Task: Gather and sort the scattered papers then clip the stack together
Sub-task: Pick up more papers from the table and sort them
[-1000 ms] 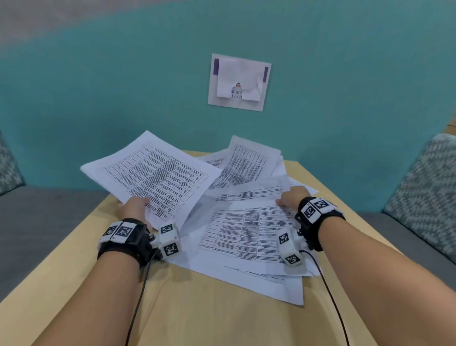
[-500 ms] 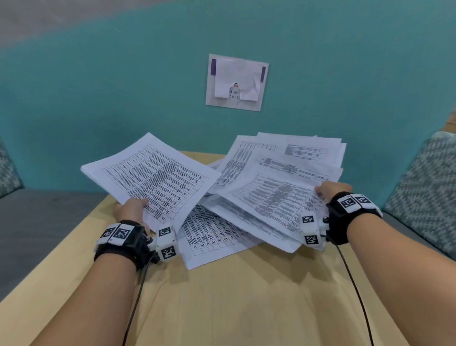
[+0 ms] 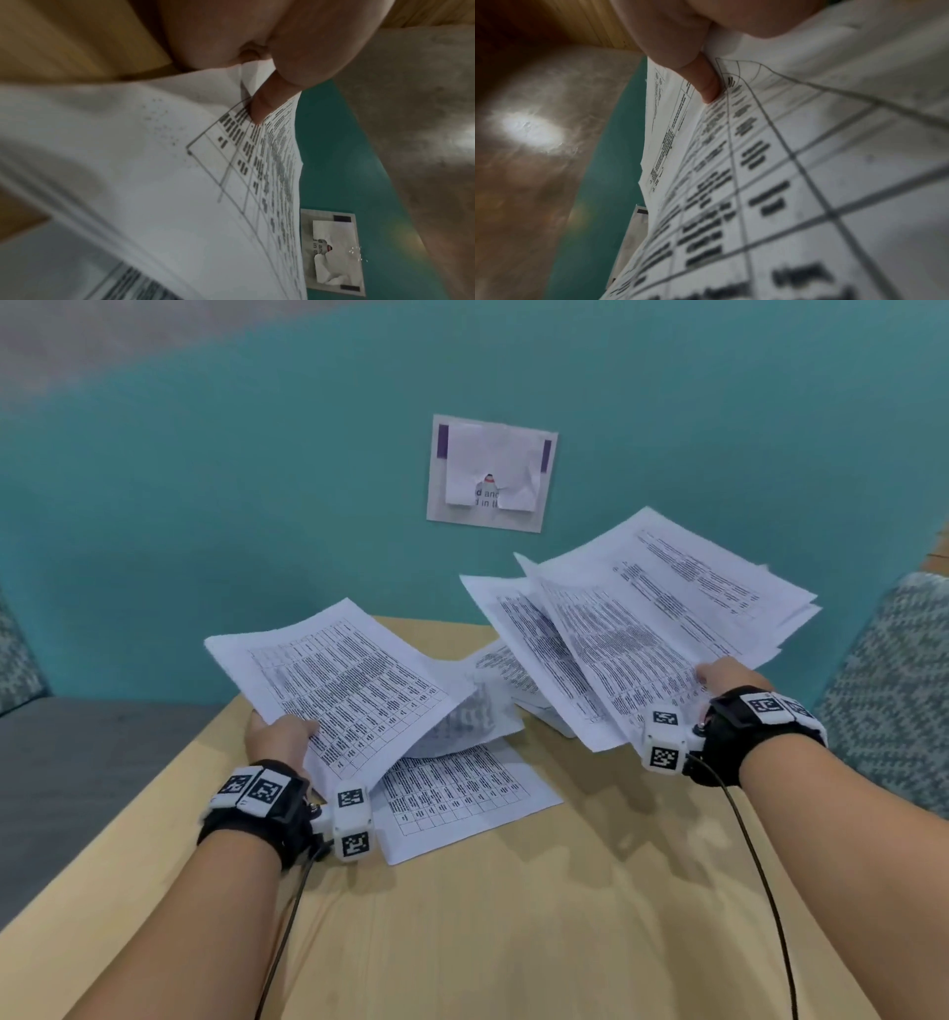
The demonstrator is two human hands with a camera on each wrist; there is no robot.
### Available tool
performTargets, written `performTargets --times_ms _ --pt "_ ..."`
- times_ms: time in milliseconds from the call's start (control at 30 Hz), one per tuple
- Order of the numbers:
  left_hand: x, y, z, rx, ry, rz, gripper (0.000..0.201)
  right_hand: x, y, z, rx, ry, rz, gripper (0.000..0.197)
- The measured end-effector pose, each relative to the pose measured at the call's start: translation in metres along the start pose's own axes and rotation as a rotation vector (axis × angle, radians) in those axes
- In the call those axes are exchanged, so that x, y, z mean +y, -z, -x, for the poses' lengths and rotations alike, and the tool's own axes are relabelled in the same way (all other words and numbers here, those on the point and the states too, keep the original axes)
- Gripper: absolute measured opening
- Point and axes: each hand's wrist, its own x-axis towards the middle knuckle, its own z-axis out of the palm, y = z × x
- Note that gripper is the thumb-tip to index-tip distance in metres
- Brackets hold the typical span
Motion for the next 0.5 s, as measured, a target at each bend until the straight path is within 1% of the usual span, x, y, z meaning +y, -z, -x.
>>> performTargets --times_ms 33,133,200,267,333,400,433,500 --pt "0.005 -0.001 0.01 -0.029 -0.006 -0.041 0.065 -0.005 0.0 0.008 -0.03 0.025 -0.057 0.014" --pt "0.011 -0.008 0.028 -0.15 -0.005 -0.1 0.062 -0.016 -0.008 0.014 -0.058 -0.03 -0.27 0.03" --pt "0.013 -0.013 0.038 -0.243 -0.016 -0.121 0.056 -0.022 -0.02 0.023 -0.091 -0.021 -0.376 0.039" --pt "0.013 -0.019 0.046 -0.321 -0.026 -0.14 0.055 -0.027 -0.033 0.029 -0.117 -0.051 -0.505 0.045" --pt "0.01 -0.025 0.054 -0.361 -0.04 -0.165 0.06 -0.03 -0.047 0.041 -0.152 -0.114 -0.628 0.051" --pt "0.007 -0.03 0.057 -0.37 -0.022 -0.154 0.062 -0.034 -0.064 0.055 -0.188 -0.145 -0.727 0.055" --pt "0.007 -0.032 0.061 -0.356 -0.015 -0.153 0.058 -0.034 -0.073 0.061 -0.215 -0.146 -0.738 0.055" --pt "0.001 -0.036 0.06 -0.343 0.007 -0.109 0.044 -0.032 -0.092 0.07 -0.277 -0.108 -0.729 0.052"
